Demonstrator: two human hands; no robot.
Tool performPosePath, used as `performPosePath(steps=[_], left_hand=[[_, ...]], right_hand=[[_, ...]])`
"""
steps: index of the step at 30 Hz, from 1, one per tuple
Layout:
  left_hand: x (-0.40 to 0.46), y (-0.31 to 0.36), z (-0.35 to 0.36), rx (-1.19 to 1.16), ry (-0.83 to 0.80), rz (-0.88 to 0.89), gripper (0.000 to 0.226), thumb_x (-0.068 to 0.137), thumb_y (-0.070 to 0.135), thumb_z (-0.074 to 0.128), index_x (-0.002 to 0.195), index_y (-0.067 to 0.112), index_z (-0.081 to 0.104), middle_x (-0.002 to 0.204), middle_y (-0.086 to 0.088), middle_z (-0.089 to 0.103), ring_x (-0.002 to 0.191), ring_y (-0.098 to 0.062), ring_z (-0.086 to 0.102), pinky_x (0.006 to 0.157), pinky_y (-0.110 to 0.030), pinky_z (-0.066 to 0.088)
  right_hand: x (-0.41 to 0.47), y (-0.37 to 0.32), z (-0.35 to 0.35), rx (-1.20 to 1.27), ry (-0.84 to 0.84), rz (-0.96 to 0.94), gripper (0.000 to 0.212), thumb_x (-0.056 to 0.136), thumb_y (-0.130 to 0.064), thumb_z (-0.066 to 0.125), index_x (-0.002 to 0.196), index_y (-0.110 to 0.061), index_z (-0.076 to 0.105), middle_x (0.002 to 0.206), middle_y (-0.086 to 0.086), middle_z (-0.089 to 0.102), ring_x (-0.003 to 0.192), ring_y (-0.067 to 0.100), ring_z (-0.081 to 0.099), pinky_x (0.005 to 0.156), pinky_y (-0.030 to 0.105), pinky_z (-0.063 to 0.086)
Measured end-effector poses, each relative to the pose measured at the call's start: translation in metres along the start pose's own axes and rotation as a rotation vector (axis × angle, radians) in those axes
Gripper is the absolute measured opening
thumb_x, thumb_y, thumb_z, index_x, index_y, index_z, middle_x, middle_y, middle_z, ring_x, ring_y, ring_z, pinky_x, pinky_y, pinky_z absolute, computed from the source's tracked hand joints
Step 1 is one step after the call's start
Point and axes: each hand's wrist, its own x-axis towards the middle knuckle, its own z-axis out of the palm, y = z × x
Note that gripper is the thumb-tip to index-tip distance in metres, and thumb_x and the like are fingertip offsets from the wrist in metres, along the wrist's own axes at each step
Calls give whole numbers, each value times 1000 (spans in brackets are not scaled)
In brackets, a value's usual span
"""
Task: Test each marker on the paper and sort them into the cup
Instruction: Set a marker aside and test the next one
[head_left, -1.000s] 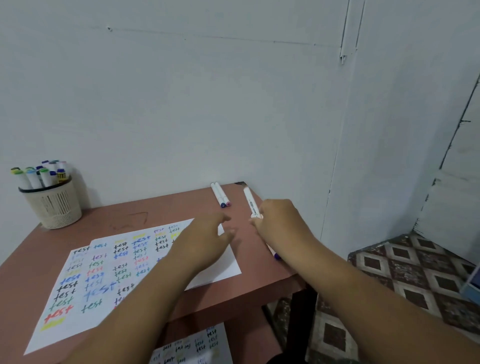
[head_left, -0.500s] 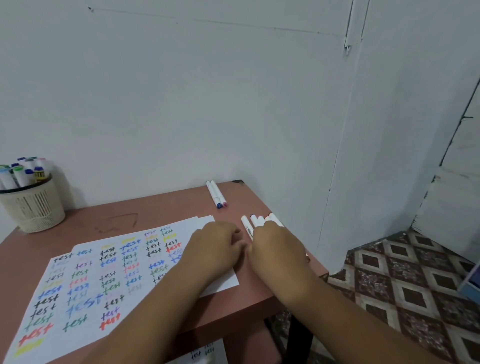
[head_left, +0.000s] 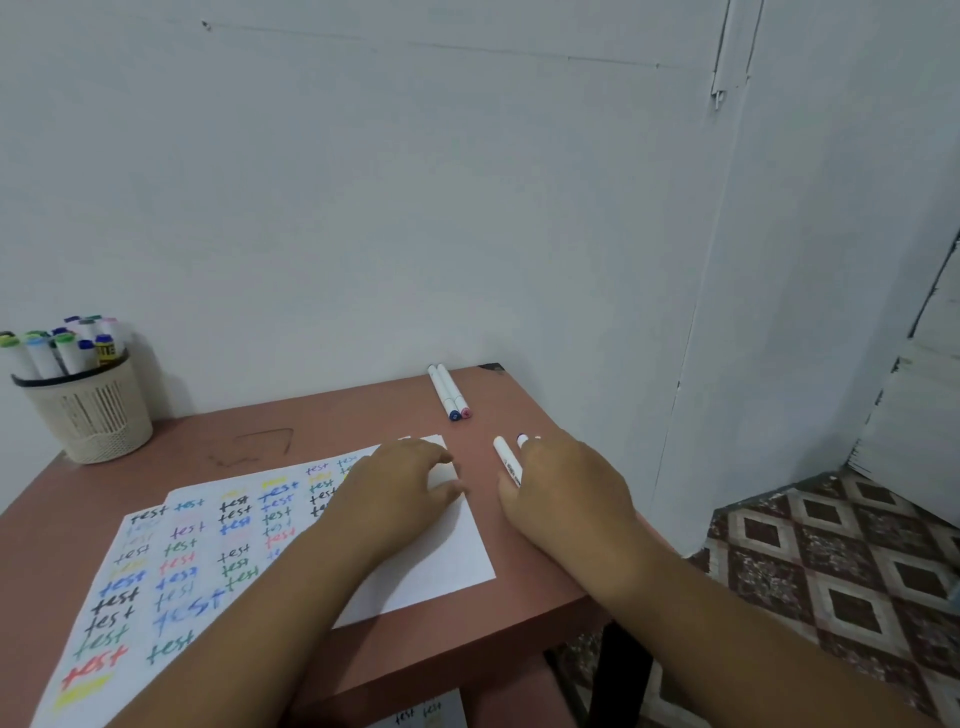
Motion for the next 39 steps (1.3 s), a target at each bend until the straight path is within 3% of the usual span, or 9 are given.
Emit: performPosePath(steps=[1, 3, 8, 14, 20, 24, 29, 33, 39], left_hand=[[-2, -5, -3, 1, 2, -12, 41, 96, 51, 54, 134, 36, 56, 146, 15, 50, 134, -10, 43, 110, -33, 37], [-5, -18, -8, -3, 8, -37, 43, 97, 52, 53, 136, 37, 53, 148, 15, 47, 136, -9, 42, 111, -33, 35], [-14, -44, -23, -21, 13, -75, 43, 96, 51, 54, 137, 40, 50, 145, 19, 47, 128, -7, 47, 102, -27, 40], [-12, -75, -46, -72, 57, -67, 60, 89, 65, 56, 143, 47, 35, 148, 21, 38, 131, -6, 43, 105, -35, 42], [23, -106, -48, -121, 59, -61, 65, 82, 69, 59, 139, 48, 36, 146, 20, 40, 133, -10, 40, 109, -43, 41], [35, -112, -39, -77, 33, -55, 62, 85, 64, 61, 140, 42, 40, 142, 21, 42, 128, -9, 44, 107, -42, 43], [33, -107, -35, -25, -16, -74, 60, 89, 63, 57, 142, 40, 40, 145, 19, 43, 125, -8, 47, 101, -35, 44], [23, -98, -41, -2, -4, -82, 61, 91, 65, 54, 145, 40, 38, 148, 19, 42, 128, -7, 47, 100, -32, 44], [6, -80, -60, -248, 147, -144, 65, 84, 75, 51, 140, 43, 43, 140, 24, 50, 120, -2, 51, 97, -33, 48]], right_hand=[[7, -2, -1, 36, -8, 40, 24, 105, -32, 48, 88, -26, 64, 91, -5, 62, 87, 19, 62, 67, 23, 47], [30, -7, 1, 56, -37, 86, 37, 101, -27, 52, 65, -22, 41, 72, -5, 47, 63, 14, 47, 52, 26, 30], [105, -20, 7, 182, -47, 132, 17, 92, -18, 59, 77, -13, 64, 78, 2, 62, 66, 21, 60, 58, 32, 49], [189, -42, 29, 254, -135, 248, 41, 96, -29, 61, 63, -14, 43, 60, 0, 47, 51, 17, 43, 48, 27, 31], [219, -57, 54, 165, -186, 212, 27, 92, -24, 63, 69, -14, 53, 72, 3, 58, 65, 21, 59, 61, 28, 45], [219, -59, 63, 92, -204, 165, 24, 85, -6, 59, 64, -15, 51, 69, 3, 56, 60, 21, 55, 54, 25, 39], [218, -59, 73, 94, -187, 169, 25, 85, -10, 61, 64, -15, 49, 67, 3, 53, 56, 20, 51, 51, 25, 35], [214, -65, 53, 335, -202, 233, 24, 82, -20, 69, 69, -14, 50, 66, 2, 53, 56, 18, 51, 53, 27, 37], [172, -73, 6, 1223, -257, 367, 22, 86, -9, 73, 98, 9, 73, 74, 12, 70, 58, 19, 65, 62, 28, 54]])
